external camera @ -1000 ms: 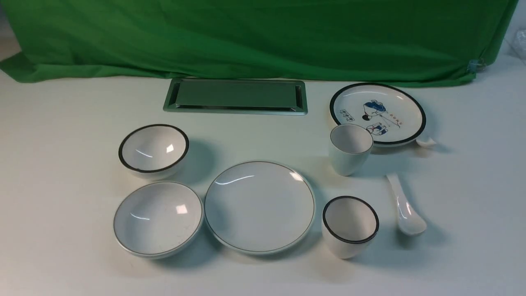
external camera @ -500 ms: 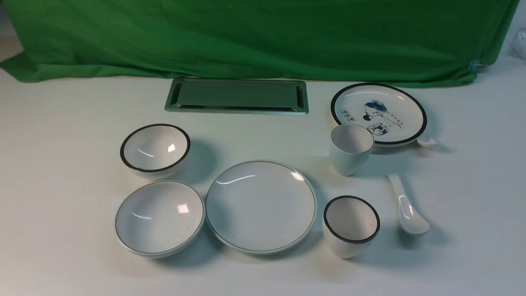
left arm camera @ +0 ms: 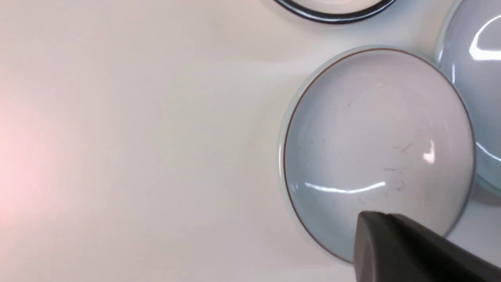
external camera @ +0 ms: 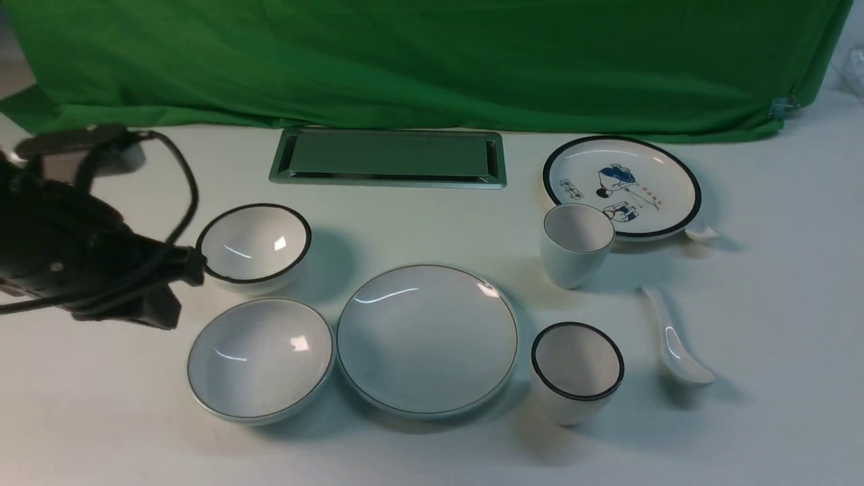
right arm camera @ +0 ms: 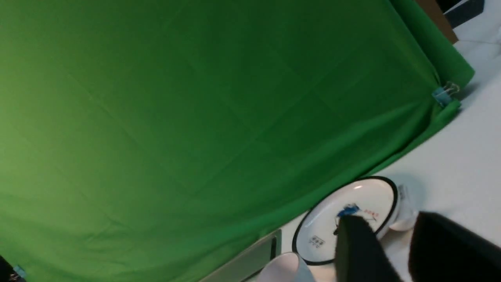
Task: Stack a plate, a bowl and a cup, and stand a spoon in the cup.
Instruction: Use the left arm to grab a blue rice bowl
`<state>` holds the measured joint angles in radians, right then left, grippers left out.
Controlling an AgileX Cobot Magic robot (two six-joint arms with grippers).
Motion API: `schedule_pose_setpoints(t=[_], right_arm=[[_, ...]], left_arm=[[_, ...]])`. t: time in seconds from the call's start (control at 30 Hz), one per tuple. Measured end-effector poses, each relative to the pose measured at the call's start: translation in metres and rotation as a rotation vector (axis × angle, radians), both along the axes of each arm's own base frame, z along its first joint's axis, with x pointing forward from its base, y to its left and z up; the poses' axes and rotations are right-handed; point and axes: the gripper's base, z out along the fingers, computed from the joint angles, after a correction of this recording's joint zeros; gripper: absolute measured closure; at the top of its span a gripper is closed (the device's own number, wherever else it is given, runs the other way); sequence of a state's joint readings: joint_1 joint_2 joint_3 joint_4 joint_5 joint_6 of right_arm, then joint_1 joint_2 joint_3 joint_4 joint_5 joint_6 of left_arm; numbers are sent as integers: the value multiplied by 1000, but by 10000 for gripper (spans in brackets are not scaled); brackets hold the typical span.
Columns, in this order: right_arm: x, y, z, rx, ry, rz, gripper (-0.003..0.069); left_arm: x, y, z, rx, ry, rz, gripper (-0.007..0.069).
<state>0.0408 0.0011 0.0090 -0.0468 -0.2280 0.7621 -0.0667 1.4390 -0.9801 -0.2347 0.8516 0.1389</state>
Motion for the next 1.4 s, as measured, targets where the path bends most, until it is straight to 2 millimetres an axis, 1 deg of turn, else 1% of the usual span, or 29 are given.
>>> schedule_pose_setpoints(t=[0.07,0.1,0.17,0.2,0.23,0.27,0.3,0.33,0.4,0.43,0.5,0.53,0.57,0.6,0.63,0.7,0.77,0.8,0.87,0.9,0.93,0.97,1.0,1.07,1.1,1.17,1.27,1.33,1.4], right_arm=[[0,0,1,25,-12,7,449],[0,0,1,30,-7,8,460],[0,1,6,10,68,28,549],[1,2,14,-25,123,43,587],[1,3,22,-59,155,60,606],[3,4,26,-89,189,76,614],[6,7,41,-141,237,107,623],[15,13,63,-234,343,174,629],[29,21,83,-336,451,243,627],[34,25,91,-372,482,269,621],[60,39,103,-488,608,320,587],[63,40,104,-494,611,318,587],[81,49,110,-556,671,329,550],[91,53,116,-580,695,329,516],[105,59,118,-604,731,327,475],[134,70,120,-644,798,325,383],[165,79,116,-676,878,322,295],[181,83,113,-690,915,325,255],[191,85,111,-702,934,328,236],[202,87,109,-711,951,334,221],[221,91,109,-714,971,349,208],[224,92,106,-710,982,356,207],[239,94,105,-703,1010,376,206],[253,94,104,-687,1037,399,204],[269,93,101,-673,1066,426,204],[284,94,93,-663,1103,458,204],[307,98,81,-675,1143,496,204],[321,103,71,-679,1162,513,204],[334,107,60,-676,1179,524,204]], left_arm=[[8,-8,-13,36,6,-37,608],[9,-9,-14,40,1,-41,606],[17,-14,-25,74,-3,-57,562],[21,-14,-30,85,-14,-55,524],[24,-14,-33,92,-21,-54,494],[27,-14,-36,101,-26,-55,459],[29,-13,-40,110,-27,-49,410],[33,-12,-47,124,-22,-41,336],[37,-12,-57,133,-4,-38,232],[38,-12,-60,135,2,-39,203],[41,-13,-71,137,32,-37,115],[41,-13,-72,137,36,-38,110],[42,-13,-79,134,58,-34,88],[43,-14,-83,130,72,-31,85],[43,-14,-87,125,91,-27,88],[42,-15,-95,116,135,-20,130],[42,-17,-97,98,147,-7,233],[42,-18,-96,90,152,-1,319],[42,-18,-94,82,156,4,376],[42,-18,-91,79,157,5,418],[41,-18,-85,74,157,6,455],[41,-18,-84,74,158,5,459],[39,-18,-77,72,156,4,485],[36,-18,-70,72,151,0,526],[32,-18,-58,60,131,3,568],[28,-19,-45,44,99,-5,573],[27,-24,-19,-34,24,5,573],[30,-30,-1,-108,-31,9,573],[35,-38,7,-149,-77,-2,573]])
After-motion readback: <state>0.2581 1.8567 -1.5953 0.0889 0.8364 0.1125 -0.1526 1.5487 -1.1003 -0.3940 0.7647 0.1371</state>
